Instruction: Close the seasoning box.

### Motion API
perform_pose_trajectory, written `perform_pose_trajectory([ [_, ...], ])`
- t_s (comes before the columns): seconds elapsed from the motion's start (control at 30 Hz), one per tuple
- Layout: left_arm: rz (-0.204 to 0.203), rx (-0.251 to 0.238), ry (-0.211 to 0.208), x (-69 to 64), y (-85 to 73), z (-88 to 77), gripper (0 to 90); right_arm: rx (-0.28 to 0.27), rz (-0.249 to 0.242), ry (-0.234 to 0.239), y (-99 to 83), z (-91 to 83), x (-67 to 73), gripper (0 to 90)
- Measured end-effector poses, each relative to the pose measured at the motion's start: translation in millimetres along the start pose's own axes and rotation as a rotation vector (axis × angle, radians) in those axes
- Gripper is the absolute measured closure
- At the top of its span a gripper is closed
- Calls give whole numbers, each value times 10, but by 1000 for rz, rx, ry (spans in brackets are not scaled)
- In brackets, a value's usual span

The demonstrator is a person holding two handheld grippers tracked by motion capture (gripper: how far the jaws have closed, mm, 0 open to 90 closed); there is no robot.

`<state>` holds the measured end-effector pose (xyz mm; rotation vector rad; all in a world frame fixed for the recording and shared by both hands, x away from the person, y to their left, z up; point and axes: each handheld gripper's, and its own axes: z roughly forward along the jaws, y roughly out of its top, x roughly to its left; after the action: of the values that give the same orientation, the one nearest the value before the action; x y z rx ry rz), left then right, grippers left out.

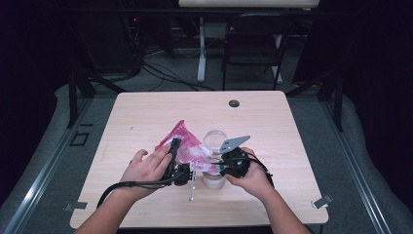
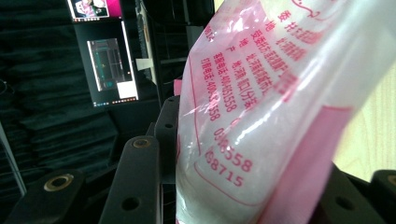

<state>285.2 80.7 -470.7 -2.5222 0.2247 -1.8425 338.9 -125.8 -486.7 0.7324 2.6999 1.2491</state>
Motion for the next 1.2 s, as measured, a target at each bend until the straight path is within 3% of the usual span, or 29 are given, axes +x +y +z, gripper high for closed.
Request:
perform_pose_trajectory([
  [0.47, 4, 5, -1, -5, -14, 1, 630, -8, -3, -3, 14, -19, 0, 900],
  [0.8, -24, 7, -13, -25, -40, 16, 636, -21, -8, -8, 31, -36, 24, 900],
  [0.87, -42, -16, 8, -52, -54, 37, 641, -28, -7, -3, 38, -43, 30, 900],
  [0.93, -49, 17, -22, -49, -50, 19, 644, -37, -4, -6, 43, -52, 37, 900],
  [1.13, -71, 2, -26, -90, -73, 42, 649, -45, -7, -4, 55, -61, 43, 900],
  [1.2, -62, 25, -35, -86, -74, 33, 648, -50, -4, -5, 54, -55, 47, 900],
])
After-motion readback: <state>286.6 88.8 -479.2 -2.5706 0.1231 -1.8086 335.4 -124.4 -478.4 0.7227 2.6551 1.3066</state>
